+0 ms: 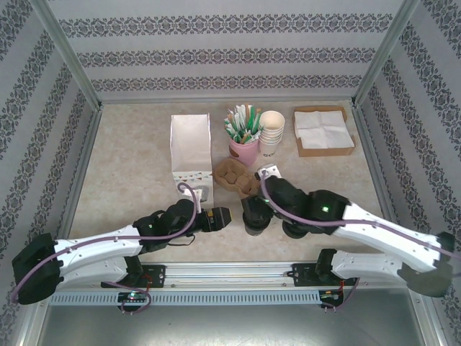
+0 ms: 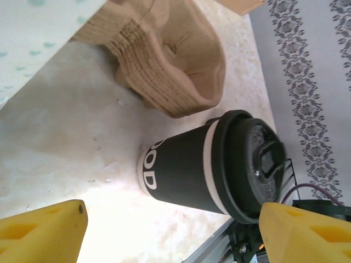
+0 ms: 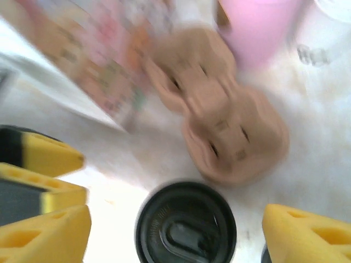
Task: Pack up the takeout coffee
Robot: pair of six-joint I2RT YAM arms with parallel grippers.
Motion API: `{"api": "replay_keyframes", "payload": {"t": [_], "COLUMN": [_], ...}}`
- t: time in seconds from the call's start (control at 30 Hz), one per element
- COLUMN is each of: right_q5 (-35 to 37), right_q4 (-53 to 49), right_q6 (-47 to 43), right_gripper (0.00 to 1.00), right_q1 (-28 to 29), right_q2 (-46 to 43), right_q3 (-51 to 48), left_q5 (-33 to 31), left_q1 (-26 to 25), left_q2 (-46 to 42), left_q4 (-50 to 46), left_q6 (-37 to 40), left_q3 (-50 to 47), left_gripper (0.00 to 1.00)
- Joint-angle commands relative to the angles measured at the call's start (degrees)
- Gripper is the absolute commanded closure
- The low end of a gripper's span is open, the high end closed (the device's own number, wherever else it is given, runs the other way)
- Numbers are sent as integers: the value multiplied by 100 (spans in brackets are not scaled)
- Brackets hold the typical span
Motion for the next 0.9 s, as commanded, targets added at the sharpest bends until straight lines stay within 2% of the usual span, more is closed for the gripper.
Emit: {"api": "replay_keyframes", "payload": {"t": [0.0,0.07,0.17,0.37,0.5,0.67,0.87], "right_q5": [-690,-1048,-1939,-2944,-3172,-4049,-4072], "right_q4": [1208,1256,595,-836,-1362,-1798,-1755], "right_q6": [-2418,-3628,-4894,-6494,-7250,-7853,-7916], "right_gripper": [22,22,20,19,19,21,17], "right_q1": [-17,-117,-433,-1137,-1637,-2217,-2265], "right_q2": [-655,-914,-947,-453,36,710,1352], "right_q3": [-474,-653,-467,131,132,317,476], "left_q5": [-94,-86,-76,-301,-293,-272,-242], "left_q1": [-84,-84,-84,-84,-84,-84,-84], "left_q2": [-236,-359,-552,-1042,-1345,-1597,-1707], "left_q4": [-179,-210,-387,-783,-860,-966,-1092], "left_q6": [191,259,419,749,931,1197,1443], "left_q3": [-65,-84,-42,-65,-128,-233,-233], "left_gripper": [18,18,18,18,18,18,18]}}
